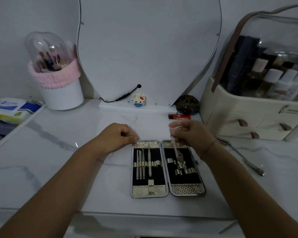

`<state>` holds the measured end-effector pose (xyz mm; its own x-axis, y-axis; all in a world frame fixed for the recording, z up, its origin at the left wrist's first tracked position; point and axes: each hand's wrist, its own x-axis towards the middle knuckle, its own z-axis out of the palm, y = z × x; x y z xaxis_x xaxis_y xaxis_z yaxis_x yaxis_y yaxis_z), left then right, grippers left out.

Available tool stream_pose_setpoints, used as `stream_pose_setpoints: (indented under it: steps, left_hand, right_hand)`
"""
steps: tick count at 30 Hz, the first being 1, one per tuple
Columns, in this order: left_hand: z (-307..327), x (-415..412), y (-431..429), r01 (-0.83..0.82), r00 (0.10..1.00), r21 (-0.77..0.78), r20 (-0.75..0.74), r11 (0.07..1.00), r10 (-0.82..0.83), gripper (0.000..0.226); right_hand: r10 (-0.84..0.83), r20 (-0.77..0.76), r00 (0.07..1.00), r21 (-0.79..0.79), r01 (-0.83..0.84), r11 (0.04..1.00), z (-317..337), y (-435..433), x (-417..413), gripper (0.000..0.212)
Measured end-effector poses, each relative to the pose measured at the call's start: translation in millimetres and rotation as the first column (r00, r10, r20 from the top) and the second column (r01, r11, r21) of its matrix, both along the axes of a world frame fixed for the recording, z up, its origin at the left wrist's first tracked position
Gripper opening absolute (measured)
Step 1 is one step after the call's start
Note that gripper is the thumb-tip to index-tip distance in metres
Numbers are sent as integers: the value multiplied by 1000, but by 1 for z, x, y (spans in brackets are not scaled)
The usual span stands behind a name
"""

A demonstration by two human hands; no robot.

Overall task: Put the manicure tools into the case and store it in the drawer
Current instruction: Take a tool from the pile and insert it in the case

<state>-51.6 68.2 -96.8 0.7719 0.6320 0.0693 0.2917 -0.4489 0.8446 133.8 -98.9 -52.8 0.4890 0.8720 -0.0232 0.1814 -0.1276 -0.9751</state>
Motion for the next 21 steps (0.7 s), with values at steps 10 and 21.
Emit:
stream_pose_setpoints:
  steps: [10, 21]
  left_hand:
    - [2, 0, 0, 3, 1000, 15, -2, 1000, -3, 11]
    - [4, 0, 0, 17, 999, 43, -27, 999, -16, 15]
  right_hand:
    - [48, 194, 980, -38, -41, 998, -15, 28, -27, 4]
    - [29, 298, 954, -33, -20, 999, -19, 43, -23, 12]
